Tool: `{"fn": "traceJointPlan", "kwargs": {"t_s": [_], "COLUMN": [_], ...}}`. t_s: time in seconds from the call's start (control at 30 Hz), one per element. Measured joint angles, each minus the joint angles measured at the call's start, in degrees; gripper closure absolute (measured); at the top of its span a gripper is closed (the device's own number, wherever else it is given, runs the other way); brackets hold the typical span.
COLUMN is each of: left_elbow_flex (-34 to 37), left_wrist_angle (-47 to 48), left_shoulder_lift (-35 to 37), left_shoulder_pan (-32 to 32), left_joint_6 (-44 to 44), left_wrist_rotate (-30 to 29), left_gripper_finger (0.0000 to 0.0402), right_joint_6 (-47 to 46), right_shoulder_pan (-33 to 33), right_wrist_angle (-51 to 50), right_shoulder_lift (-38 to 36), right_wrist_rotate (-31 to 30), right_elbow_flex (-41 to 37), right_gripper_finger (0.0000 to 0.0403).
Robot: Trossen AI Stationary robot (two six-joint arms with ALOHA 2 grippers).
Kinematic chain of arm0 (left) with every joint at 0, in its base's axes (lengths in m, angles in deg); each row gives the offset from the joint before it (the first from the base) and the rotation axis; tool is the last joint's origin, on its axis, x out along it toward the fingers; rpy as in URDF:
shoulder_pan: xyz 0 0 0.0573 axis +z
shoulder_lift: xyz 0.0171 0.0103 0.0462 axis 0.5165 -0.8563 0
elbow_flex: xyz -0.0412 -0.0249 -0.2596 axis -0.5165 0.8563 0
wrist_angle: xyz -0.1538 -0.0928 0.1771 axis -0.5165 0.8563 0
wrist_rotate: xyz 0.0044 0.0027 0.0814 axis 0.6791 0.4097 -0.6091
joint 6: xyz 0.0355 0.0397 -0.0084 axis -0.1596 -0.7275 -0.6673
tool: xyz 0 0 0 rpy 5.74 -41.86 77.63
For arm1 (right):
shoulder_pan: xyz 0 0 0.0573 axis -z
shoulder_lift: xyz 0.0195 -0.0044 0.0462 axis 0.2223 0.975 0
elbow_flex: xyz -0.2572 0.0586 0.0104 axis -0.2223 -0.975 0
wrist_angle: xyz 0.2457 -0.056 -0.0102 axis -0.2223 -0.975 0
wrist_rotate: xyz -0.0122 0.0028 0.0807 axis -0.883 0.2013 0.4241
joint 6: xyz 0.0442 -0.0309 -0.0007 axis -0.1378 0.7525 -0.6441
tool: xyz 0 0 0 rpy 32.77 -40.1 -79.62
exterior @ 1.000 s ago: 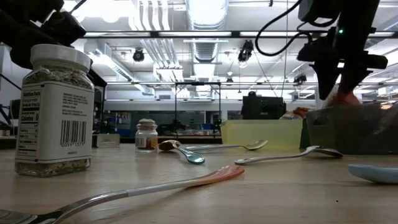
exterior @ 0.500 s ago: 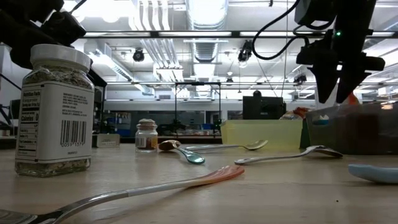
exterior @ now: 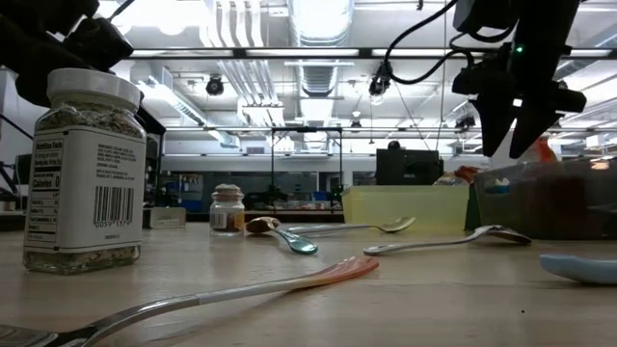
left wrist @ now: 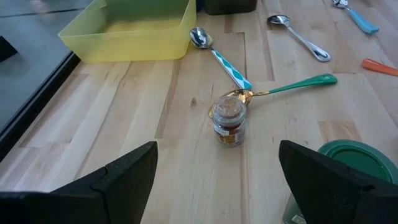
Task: Pick & Place Food Item
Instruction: Put the brown seasoning bottle into the black bin
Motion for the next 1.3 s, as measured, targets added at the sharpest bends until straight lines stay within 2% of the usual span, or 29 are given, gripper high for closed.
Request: {"fn": "traceJointPlan", "kwargs": {"t_s": [0.2, 0.5, 0.7, 0.9, 1.07, 1.2, 1.3], "left_elbow_flex": [0.0, 0.0, 0.0, 0.0, 0.0, 0.0, 0.0], "left_wrist_angle": [0.0, 0.0, 0.0, 0.0, 0.0, 0.0, 0.0], "left_shoulder_lift": [0.0, 0.0, 0.0, 0.0, 0.0, 0.0, 0.0], "left_shoulder_pan": [0.0, 0.0, 0.0, 0.0, 0.0, 0.0, 0.0], "left_joint_6": [0.0, 0.0, 0.0, 0.0, 0.0, 0.0, 0.0], "left_wrist_rotate": [0.0, 0.0, 0.0, 0.0, 0.0, 0.0, 0.0], "left_gripper_finger": [0.0061, 0.0061, 0.0061, 0.0061, 0.0061, 0.0061, 0.0061], "right_joint_6": [5.2, 20.3, 31.7, 50.6, 59.4, 66.5, 71.0], "right_shoulder_pan": [0.0, 0.2, 0.5, 1.2, 3.0, 5.6, 7.8], "right_wrist_angle": [3.5, 9.6, 22.3, 40.7, 49.8, 56.0, 62.2], "right_shoulder_lift": [-0.2, 0.6, 2.0, 3.2, 5.9, 9.1, 11.9], "right_wrist_rotate": [-4.5, -14.1, -14.5, -7.3, -5.3, 8.5, 13.7], "right_elbow_flex": [0.9, 7.5, 8.2, 6.1, 5.7, 5.6, 5.6], "right_gripper_finger": [0.0151, 0.0151, 0.0151, 0.0151, 0.0151, 0.0151, 0.0151]}}
